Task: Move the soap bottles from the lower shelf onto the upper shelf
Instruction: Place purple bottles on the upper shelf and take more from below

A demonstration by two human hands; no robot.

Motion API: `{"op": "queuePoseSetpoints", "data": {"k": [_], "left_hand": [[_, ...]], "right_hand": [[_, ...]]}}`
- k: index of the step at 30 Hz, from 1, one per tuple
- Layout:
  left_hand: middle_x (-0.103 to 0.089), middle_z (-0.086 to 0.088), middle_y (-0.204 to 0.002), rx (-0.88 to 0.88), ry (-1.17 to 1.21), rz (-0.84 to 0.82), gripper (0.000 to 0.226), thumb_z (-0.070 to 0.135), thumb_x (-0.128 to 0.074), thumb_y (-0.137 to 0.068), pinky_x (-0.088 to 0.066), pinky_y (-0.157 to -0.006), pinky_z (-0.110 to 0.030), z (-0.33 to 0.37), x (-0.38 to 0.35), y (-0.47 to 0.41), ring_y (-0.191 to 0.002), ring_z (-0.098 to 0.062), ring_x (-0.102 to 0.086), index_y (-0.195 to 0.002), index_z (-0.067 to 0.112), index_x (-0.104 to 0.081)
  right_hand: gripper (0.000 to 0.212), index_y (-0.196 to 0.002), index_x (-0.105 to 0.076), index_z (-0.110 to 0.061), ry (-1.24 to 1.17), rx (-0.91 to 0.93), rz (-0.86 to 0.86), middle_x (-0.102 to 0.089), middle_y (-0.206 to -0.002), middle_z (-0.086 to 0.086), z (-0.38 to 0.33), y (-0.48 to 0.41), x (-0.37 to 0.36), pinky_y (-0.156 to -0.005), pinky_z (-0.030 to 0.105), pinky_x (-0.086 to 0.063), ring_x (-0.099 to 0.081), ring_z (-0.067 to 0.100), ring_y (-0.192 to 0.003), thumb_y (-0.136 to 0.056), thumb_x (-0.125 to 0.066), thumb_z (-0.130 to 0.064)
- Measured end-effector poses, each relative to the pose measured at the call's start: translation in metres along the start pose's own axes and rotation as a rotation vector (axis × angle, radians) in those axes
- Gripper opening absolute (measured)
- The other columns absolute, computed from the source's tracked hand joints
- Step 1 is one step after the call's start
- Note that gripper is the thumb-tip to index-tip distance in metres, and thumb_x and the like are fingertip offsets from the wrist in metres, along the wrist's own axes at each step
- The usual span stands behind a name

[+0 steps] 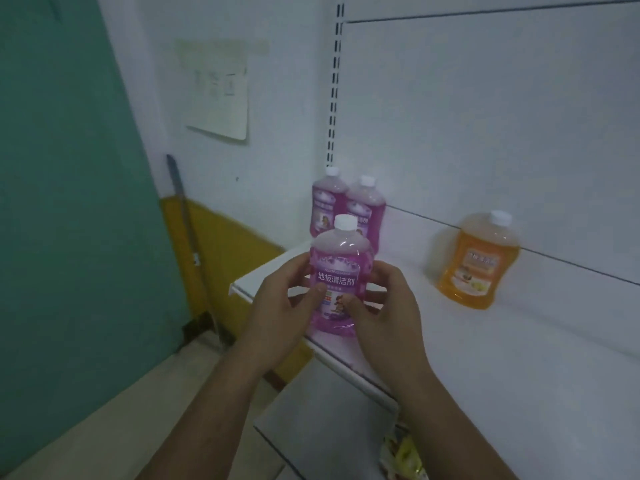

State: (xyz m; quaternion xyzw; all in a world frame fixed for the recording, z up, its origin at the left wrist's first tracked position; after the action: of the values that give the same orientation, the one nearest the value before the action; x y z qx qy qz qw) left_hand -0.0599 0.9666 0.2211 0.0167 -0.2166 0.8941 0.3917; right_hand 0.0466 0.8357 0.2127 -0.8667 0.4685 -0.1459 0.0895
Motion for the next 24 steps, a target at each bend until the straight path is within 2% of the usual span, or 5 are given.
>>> {"op": "queuePoseSetpoints", "data": {"k": [6, 11, 14, 17, 24], "left_hand": [[-0.068, 0.027, -0.117, -0.028, 0.005, -0.137, 0.037, 0.022, -0.064, -0.102, -0.055, -0.073, -0.010, -0.040, 0.022, -0.097, -0.103, 0.012, -0.064, -0.128, 0.047, -0.054], [-0.065, 0.008, -0.129, -0.030, -0.058, -0.205, 0.041, 0.017, -0.067, -0.099, -0.055, -0.073, -0.012, -0.069, 0.042, -0.158, -0.102, 0.009, -0.065, -0.127, 0.045, -0.056], [-0.068, 0.006, -0.127, -0.049, -0.091, -0.208, 0.042, 0.016, -0.072, -0.095, -0.057, -0.081, -0.021, -0.080, 0.044, -0.182, -0.105, -0.001, -0.066, -0.130, 0.035, -0.060], [-0.067, 0.005, -0.128, -0.056, -0.107, -0.222, 0.048, 0.017, -0.074, -0.093, -0.059, -0.088, -0.032, -0.087, 0.039, -0.196, -0.107, -0.007, -0.067, -0.138, 0.025, -0.060], [-0.061, 0.007, -0.133, 0.012, -0.033, -0.310, 0.054, 0.014, -0.071, -0.096, -0.052, -0.097, -0.029, -0.099, 0.024, -0.211, -0.119, -0.014, -0.062, -0.144, 0.021, -0.048]], "right_hand": [[0.047, -0.128, -0.053, -0.020, 0.186, -0.012, 0.133, -0.064, -0.116, -0.010, 0.010, -0.077, -0.044, -0.075, 0.013, -0.057, -0.065, 0.004, -0.101, -0.089, -0.076, -0.005], [0.043, -0.116, -0.051, -0.022, 0.267, -0.012, 0.209, -0.059, -0.104, -0.016, 0.023, -0.126, -0.077, -0.073, 0.004, -0.050, -0.060, -0.004, -0.093, -0.088, -0.073, 0.002], [0.050, -0.126, -0.053, -0.018, 0.356, -0.012, 0.265, -0.059, -0.118, 0.000, 0.033, -0.147, -0.086, -0.092, 0.028, -0.057, -0.060, 0.017, -0.109, -0.084, -0.077, -0.006], [0.052, -0.127, -0.056, -0.022, 0.430, -0.002, 0.303, -0.062, -0.118, 0.000, 0.035, -0.157, -0.085, -0.094, 0.039, -0.057, -0.061, 0.019, -0.109, -0.081, -0.078, -0.013], [0.047, -0.125, -0.062, -0.019, 0.496, -0.006, 0.342, -0.067, -0.113, -0.002, 0.029, -0.167, -0.079, -0.091, 0.029, -0.053, -0.062, 0.016, -0.102, -0.081, -0.079, -0.014]]}}
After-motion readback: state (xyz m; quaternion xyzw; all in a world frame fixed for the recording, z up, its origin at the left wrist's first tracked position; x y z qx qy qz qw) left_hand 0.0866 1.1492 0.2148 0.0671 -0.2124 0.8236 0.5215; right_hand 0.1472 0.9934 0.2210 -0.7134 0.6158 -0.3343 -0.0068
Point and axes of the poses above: each hand's wrist, its own y-axis away from the middle knuckle, its own x-axis out of the back of the hand, z = x × y, the point moved 10 cm from there along -y, towards the middle knuckle
